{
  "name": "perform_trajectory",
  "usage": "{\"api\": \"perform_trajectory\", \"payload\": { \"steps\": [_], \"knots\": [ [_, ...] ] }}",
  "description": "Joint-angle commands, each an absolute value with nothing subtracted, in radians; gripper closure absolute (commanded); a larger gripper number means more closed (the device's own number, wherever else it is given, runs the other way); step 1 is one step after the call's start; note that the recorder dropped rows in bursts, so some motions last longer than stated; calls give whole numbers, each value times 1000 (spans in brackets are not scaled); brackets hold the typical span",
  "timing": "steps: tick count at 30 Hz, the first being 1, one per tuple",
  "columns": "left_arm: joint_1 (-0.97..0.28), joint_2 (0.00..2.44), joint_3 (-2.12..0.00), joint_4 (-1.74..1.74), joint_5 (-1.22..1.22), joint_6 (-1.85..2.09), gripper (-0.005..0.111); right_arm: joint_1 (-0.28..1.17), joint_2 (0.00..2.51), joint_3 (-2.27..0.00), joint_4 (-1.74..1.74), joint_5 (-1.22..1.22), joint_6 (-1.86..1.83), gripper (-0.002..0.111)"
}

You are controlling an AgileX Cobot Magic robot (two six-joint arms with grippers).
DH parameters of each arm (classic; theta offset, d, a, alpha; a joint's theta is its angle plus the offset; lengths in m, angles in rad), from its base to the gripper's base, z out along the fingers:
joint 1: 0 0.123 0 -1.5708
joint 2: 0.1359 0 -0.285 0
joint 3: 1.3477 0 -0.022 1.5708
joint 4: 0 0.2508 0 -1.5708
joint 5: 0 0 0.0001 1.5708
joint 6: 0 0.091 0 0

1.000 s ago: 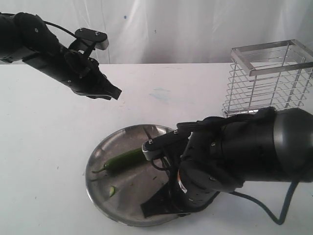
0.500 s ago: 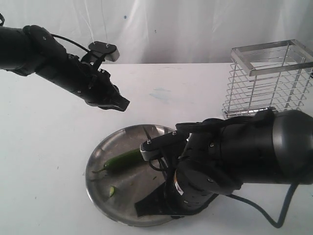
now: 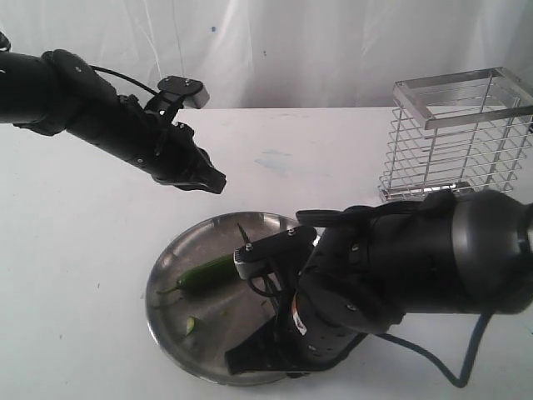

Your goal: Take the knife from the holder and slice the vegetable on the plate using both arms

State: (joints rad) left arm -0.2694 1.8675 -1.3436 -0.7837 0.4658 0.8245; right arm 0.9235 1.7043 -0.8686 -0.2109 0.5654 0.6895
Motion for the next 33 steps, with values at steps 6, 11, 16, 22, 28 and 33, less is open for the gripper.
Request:
{"api": "perform_trajectory", "payload": {
  "steps": [6,11,16,22,28,33],
  "knots": [
    [-271,1885,-1338,-886,523,923,107,917,1719,-876,-226,514,705,108],
    [-271,1890,-1338,-890,523,923,107,917,1719,-876,-353,514,821,108],
    [-271,1890,-1338,-897,523,923,107,917,1719,-876,-372,514,842,108],
    [-271,1897,-1338,-900,531,923,107,917,1719,-876,-348,515,840,108],
    [-271,1896,-1338,-911,534,925,107,917,1719,-876,-262,521,757,108],
    [-271,1896,-1338,-946,561,973,107,917,1719,-876,-258,521,754,108]
  ]
}}
